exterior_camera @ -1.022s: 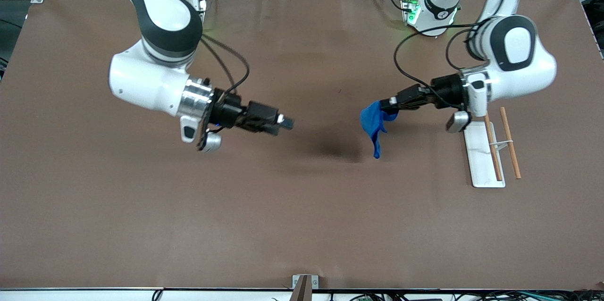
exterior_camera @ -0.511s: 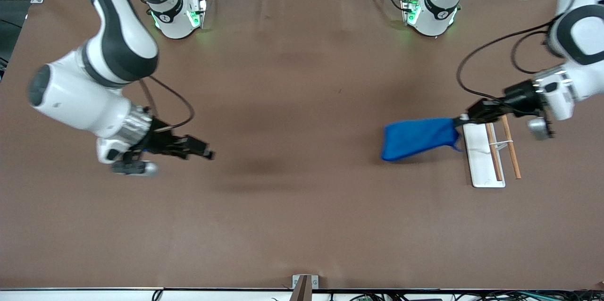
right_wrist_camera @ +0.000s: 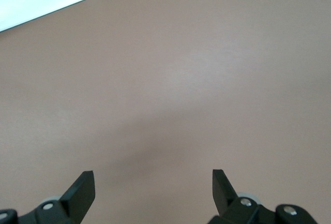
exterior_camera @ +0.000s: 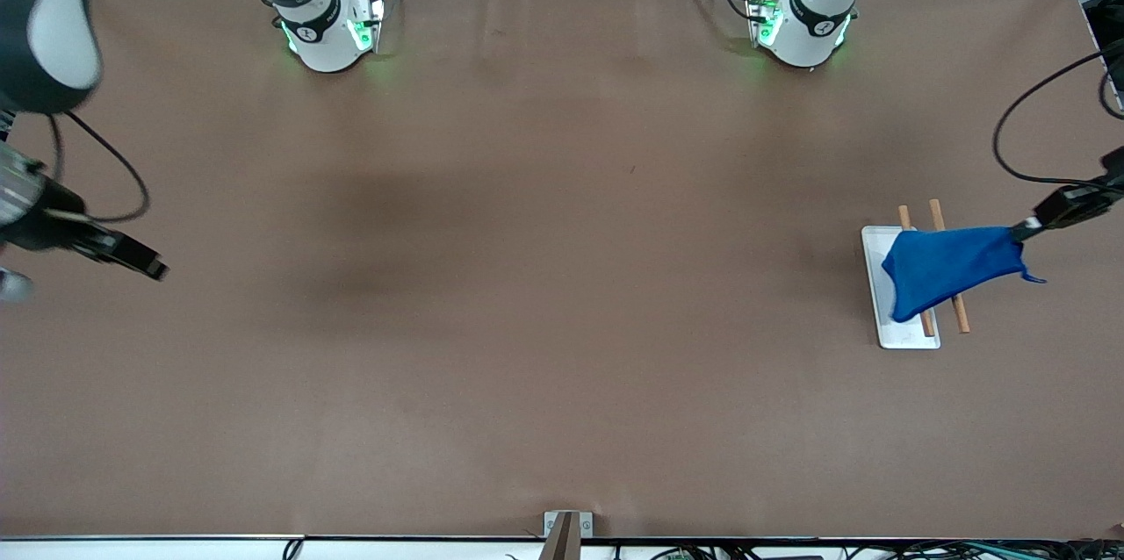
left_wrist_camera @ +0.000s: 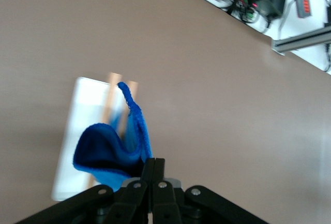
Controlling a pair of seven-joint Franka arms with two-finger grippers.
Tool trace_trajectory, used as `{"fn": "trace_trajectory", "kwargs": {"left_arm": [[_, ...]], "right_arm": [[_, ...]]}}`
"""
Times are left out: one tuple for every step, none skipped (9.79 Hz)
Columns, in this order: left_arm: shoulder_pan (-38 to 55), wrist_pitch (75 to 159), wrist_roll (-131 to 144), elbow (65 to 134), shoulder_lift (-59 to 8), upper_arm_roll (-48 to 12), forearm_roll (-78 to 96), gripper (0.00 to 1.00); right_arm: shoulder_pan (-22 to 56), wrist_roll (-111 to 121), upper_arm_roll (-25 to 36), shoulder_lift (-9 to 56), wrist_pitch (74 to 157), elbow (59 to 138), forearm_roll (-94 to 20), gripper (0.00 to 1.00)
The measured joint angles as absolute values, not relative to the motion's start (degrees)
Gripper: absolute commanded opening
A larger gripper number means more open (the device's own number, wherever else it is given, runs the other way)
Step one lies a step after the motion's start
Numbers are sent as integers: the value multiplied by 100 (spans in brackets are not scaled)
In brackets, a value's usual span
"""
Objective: Right arm passes towel to left arm to hang
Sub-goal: 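Carry the towel with the left gripper over the dowel rack, then drape the towel over the dowels and open the left gripper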
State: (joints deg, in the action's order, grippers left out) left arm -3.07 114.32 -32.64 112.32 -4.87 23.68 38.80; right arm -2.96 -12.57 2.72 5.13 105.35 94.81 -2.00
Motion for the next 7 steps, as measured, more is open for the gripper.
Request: {"fn": "trace_trajectory", "kwargs": {"left_arm": [[-312, 11544, -3491, 11222, -627, 2570, 3879, 0], [-318, 11610, -3571, 11218, -799, 2771, 3879, 1], [-331, 11690, -3596, 11217, -1025, 2983, 3962, 35], [-341, 11754, -3626, 11211, -1271, 3158, 4108, 99], [-345, 11804, -3673, 11195, -1481, 3233, 4208, 100], [-338, 11840, -3681, 11144, -1603, 3237, 4220, 100], [-312, 11852, -3696, 11073, -1615, 3234, 4054, 100]], "right_arm": [[-301, -1227, 371, 244, 10129, 9438, -175, 100], [-305, -1197, 473, 3, 9681, 9332, -167, 100], [-310, -1108, 530, -158, 9254, 9129, -162, 100], [-310, -975, 543, -226, 8868, 8861, -160, 100], [-306, -891, 543, -243, 8629, 8695, -160, 100], [-298, -840, 541, -238, 8590, 8665, -159, 100], [-284, -824, 538, -217, 8591, 8665, -158, 100]]}}
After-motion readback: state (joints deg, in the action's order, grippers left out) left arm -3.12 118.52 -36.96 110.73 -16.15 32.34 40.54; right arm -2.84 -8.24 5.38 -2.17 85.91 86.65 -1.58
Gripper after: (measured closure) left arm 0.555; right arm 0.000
